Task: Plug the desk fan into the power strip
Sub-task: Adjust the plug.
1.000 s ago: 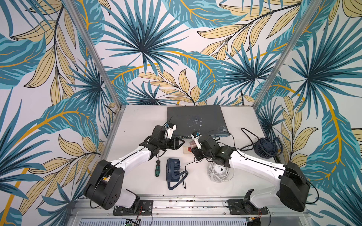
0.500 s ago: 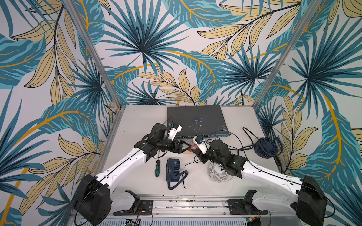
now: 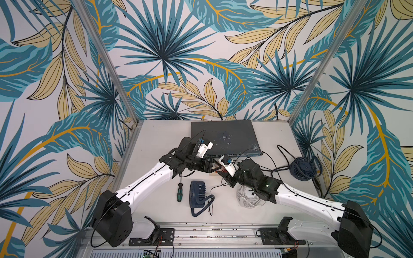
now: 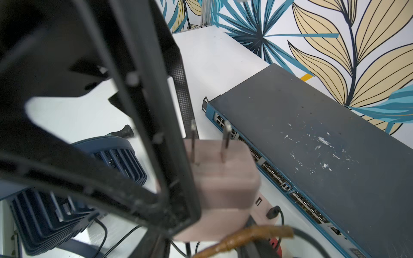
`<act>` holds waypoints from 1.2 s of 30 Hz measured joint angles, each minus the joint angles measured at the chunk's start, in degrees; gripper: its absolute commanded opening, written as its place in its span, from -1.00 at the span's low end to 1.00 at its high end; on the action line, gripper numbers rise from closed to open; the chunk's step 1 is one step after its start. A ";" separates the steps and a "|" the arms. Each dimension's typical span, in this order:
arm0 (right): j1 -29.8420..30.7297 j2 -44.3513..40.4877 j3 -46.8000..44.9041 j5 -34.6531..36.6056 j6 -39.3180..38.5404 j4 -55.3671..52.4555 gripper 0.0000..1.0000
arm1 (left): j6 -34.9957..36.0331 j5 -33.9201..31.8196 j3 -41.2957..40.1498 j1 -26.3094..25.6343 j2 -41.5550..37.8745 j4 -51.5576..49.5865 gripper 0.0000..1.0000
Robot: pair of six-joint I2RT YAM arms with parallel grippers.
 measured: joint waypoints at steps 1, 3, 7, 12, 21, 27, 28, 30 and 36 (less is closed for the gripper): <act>-0.02 0.02 0.00 -0.15 -0.17 -0.04 -1.00 | 0.02 0.00 0.52 -0.13 0.37 -0.35 0.25; -0.02 0.07 0.00 -0.31 -0.57 -0.20 -1.00 | 0.07 0.02 1.46 -0.31 1.20 -0.70 0.14; -0.02 1.11 0.07 -0.37 -1.42 -0.81 -1.00 | -0.31 0.76 2.73 -0.37 3.04 -1.05 -0.24; -0.07 1.84 0.07 0.07 -2.03 -1.99 -1.00 | -0.66 1.77 2.93 -0.28 4.44 -1.14 -0.67; -0.09 -1.66 -1.81 2.08 2.73 0.35 0.94 | -3.56 2.73 2.49 0.09 3.78 1.86 -0.85; -2.82 -8.41 -4.72 1.03 12.79 6.86 0.99 | -10.12 -0.11 -3.37 2.62 -1.70 11.13 -0.85; -3.65 -9.22 -5.11 -0.02 14.86 8.17 0.99 | -11.30 -0.96 -4.57 2.97 -2.97 12.98 -0.85; -5.79 -10.60 -6.23 -3.10 20.20 11.54 0.99 | -14.05 -3.02 -6.86 3.50 -5.81 17.00 -0.85; -9.75 -11.23 -9.07 -13.62 35.93 21.31 0.99 | -20.37 -9.38 -12.20 3.80 -14.99 29.35 -0.87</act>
